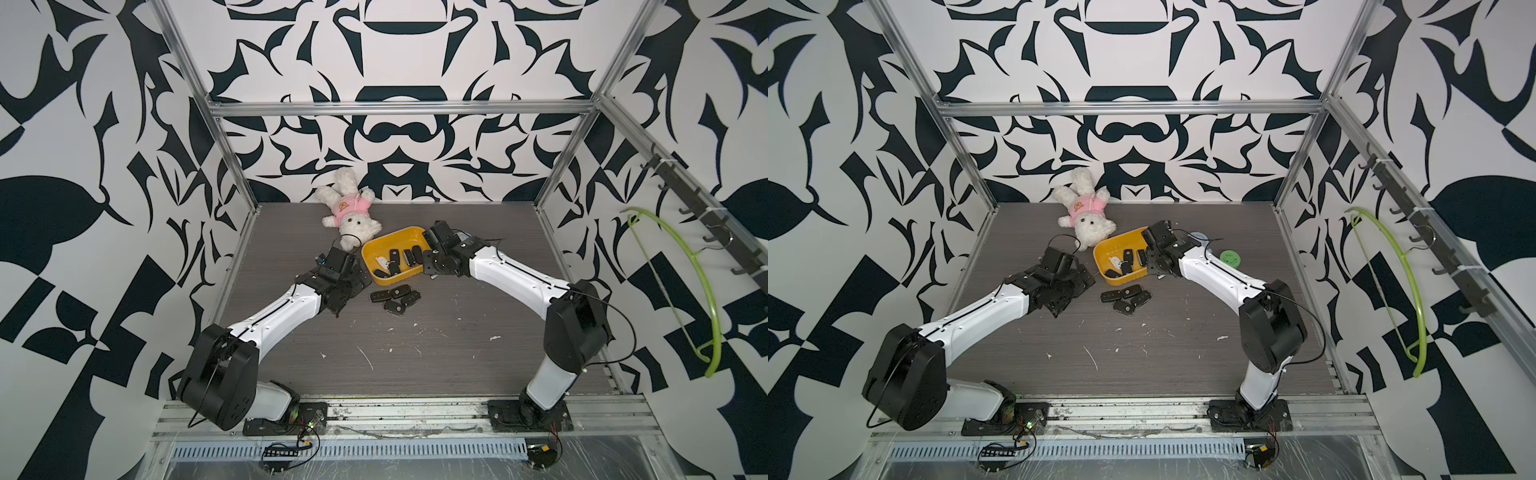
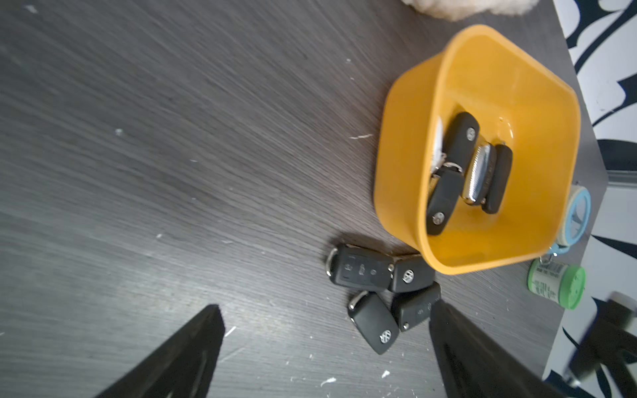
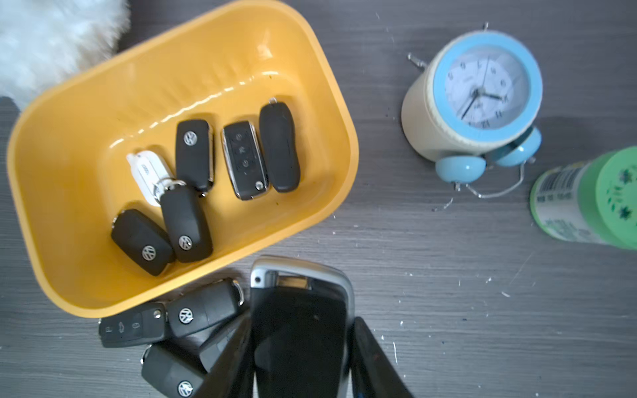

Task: Place the car key into the storage box
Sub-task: Pick up the car key from the center of the board, then place the car key in the storage box.

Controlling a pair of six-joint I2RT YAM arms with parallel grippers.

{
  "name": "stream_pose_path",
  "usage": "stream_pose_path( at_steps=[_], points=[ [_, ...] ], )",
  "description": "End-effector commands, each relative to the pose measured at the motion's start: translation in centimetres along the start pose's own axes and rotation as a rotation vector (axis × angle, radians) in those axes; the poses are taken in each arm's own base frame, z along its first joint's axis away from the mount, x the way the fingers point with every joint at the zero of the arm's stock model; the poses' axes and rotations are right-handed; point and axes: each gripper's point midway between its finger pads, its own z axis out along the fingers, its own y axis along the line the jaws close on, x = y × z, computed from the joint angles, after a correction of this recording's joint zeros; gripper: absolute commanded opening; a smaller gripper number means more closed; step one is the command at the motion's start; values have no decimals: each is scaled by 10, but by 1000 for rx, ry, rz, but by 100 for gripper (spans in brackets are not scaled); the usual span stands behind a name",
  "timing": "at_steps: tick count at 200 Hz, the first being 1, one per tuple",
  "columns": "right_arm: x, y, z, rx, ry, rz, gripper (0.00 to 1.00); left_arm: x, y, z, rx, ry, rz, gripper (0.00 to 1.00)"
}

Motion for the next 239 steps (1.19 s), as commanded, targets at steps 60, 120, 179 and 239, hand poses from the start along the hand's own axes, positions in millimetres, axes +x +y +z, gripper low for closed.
stream_pose_path(
  at_steps=[60,120,179,239],
  points=[
    [-70,45,33,-48,-62,-117,0,-4,13,-14,40,-15,-37,100],
    [-72,56,85,-94,17,-110,0,-10,19,-28,56,-44,-41,100],
    [-58,45,112,-97,67,-65,0,-12,23,-34,51,-50,-31,100],
    [-73,57,93,-168,35,-74,55,-10,17,-30,68,-24,-48,100]
  ],
)
